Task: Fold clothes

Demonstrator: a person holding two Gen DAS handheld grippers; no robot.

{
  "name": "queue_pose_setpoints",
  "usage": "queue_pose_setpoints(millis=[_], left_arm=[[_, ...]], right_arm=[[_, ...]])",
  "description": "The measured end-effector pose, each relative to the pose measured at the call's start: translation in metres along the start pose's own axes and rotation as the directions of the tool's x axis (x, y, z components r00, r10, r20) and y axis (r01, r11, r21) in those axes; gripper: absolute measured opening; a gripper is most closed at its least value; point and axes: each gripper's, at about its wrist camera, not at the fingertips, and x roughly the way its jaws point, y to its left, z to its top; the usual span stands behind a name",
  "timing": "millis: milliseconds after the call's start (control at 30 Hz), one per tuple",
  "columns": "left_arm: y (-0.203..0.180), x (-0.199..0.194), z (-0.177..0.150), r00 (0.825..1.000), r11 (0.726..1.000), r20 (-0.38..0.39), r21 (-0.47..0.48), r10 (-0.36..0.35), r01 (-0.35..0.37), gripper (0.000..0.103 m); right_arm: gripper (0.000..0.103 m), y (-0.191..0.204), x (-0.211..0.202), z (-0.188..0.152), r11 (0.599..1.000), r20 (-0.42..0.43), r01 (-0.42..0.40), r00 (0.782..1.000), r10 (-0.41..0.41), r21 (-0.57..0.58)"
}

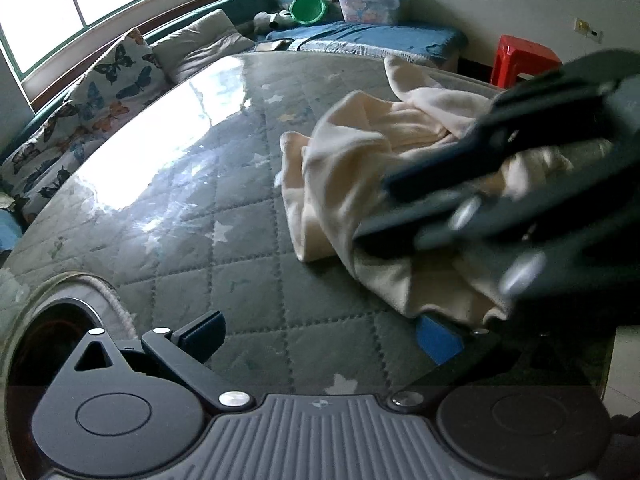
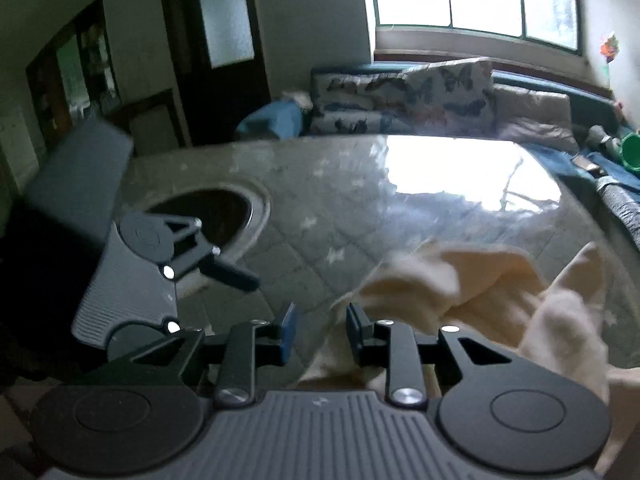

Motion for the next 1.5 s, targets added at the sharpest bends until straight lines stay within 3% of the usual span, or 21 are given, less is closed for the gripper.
queue_pose_setpoints(millis=[100, 200, 400, 500, 700, 800, 900, 967, 1033, 1133, 1267, 1500], left_arm=[[0.008, -0.006, 0.004, 1.000, 1.000, 0.021, -0.019, 0.008, -0.007, 0.103], [0.017, -0.012, 0.010, 0.999, 0.999, 0.048, -0.051, 0.016, -0.014, 0.103], [0.026, -0.014, 0.026, 0.996, 0.994, 0.090, -0.113, 0.021, -0.011, 0.103], [0.025, -0.006, 0.035, 0.995, 0.988, 0.101, -0.151, 0.003, 0.013, 0.103], [0.018, 0.013, 0.047, 0.992, 0.979, 0.122, -0.193, -0.041, 0.065, 0.102], [0.019, 0.018, 0.051, 0.988, 0.974, 0.135, -0.204, -0.070, 0.096, 0.090], [0.023, 0.021, 0.053, 0.981, 0.964, 0.151, -0.217, -0.119, 0.151, 0.060], [0.024, 0.020, 0.051, 0.975, 0.957, 0.162, -0.223, -0.153, 0.187, 0.034], [0.025, 0.015, 0.048, 0.973, 0.959, 0.178, -0.214, -0.146, 0.183, 0.022], [0.031, 0.007, 0.043, 0.977, 0.968, 0.189, -0.208, -0.099, 0.139, 0.013], [0.050, -0.003, 0.031, 0.983, 0.970, 0.185, -0.233, -0.018, 0.061, 0.008], [0.109, -0.026, -0.013, 0.982, 0.928, 0.139, -0.367, 0.127, -0.068, 0.004]], right_arm=[[0.038, -0.013, -0.019, 0.004, 0.997, 0.051, 0.079, 0.996, -0.079, 0.005], [0.042, -0.035, -0.028, 0.004, 0.979, 0.060, 0.199, 0.978, -0.201, 0.031], [0.048, -0.084, -0.026, -0.017, 0.919, -0.020, 0.371, 0.928, -0.372, 0.132], [0.047, -0.097, -0.019, -0.029, 0.910, -0.061, 0.367, 0.930, -0.362, 0.191], [0.028, -0.099, -0.016, -0.048, 0.926, -0.087, 0.313, 0.950, -0.301, 0.210], [0.024, -0.094, -0.016, -0.049, 0.926, -0.091, 0.325, 0.945, -0.313, 0.194], [0.023, -0.093, -0.014, -0.049, 0.925, -0.098, 0.318, 0.948, -0.304, 0.209], [0.023, -0.092, -0.011, -0.049, 0.926, -0.101, 0.314, 0.949, -0.299, 0.208], [0.023, -0.090, -0.009, -0.048, 0.929, -0.100, 0.307, 0.951, -0.292, 0.207], [0.022, -0.088, 0.000, -0.045, 0.936, -0.091, 0.280, 0.960, -0.266, 0.213], [0.022, -0.080, 0.017, -0.036, 0.950, -0.077, 0.248, 0.968, -0.238, 0.191], [0.022, -0.040, 0.067, -0.003, 0.985, -0.061, 0.151, 0.987, -0.146, 0.085]])
